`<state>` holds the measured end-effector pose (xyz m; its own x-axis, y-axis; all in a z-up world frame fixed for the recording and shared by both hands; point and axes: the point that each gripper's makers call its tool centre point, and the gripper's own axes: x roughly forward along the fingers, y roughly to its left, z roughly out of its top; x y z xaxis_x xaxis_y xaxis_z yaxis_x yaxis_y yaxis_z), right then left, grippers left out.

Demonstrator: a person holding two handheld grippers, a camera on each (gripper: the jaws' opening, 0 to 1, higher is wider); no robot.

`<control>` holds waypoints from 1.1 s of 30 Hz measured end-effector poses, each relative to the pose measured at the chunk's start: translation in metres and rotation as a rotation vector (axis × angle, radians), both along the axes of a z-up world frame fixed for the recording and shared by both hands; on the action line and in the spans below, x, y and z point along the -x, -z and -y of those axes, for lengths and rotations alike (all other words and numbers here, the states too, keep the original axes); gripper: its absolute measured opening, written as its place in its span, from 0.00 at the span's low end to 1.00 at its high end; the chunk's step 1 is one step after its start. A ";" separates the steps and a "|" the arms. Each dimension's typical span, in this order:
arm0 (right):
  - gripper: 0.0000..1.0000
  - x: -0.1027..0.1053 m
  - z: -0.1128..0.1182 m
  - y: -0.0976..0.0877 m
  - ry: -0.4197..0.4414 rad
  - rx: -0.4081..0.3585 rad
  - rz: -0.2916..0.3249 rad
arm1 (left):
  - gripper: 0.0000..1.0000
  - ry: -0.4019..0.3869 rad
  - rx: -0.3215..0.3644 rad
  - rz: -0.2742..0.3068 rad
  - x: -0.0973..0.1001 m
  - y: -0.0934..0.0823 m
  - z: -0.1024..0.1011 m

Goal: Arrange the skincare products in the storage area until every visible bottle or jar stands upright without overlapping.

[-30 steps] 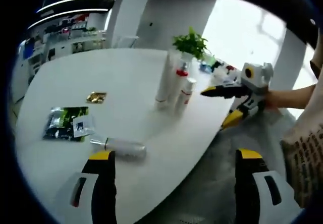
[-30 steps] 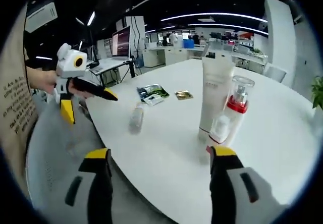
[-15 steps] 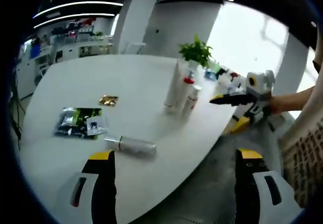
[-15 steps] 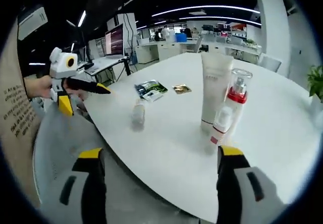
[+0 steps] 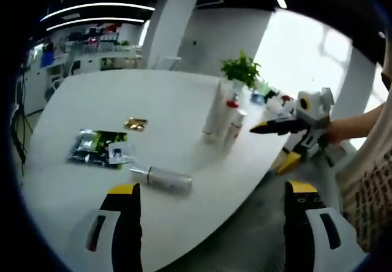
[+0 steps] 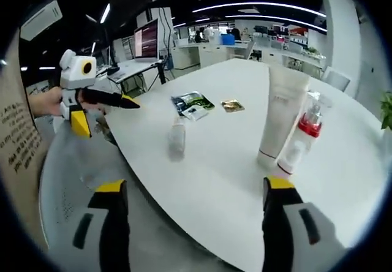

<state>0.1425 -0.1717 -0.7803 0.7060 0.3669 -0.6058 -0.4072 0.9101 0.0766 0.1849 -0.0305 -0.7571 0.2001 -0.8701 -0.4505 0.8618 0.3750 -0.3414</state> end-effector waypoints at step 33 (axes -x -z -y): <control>0.57 -0.103 -0.096 0.061 -0.281 0.093 -0.101 | 0.93 -0.070 0.021 -0.014 -0.012 -0.001 -0.005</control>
<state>0.2455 -0.0760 -0.8417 0.5193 0.4793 -0.7075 -0.6388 0.7677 0.0512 0.1965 -0.0255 -0.7556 0.2547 -0.8633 -0.4356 0.8290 0.4269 -0.3612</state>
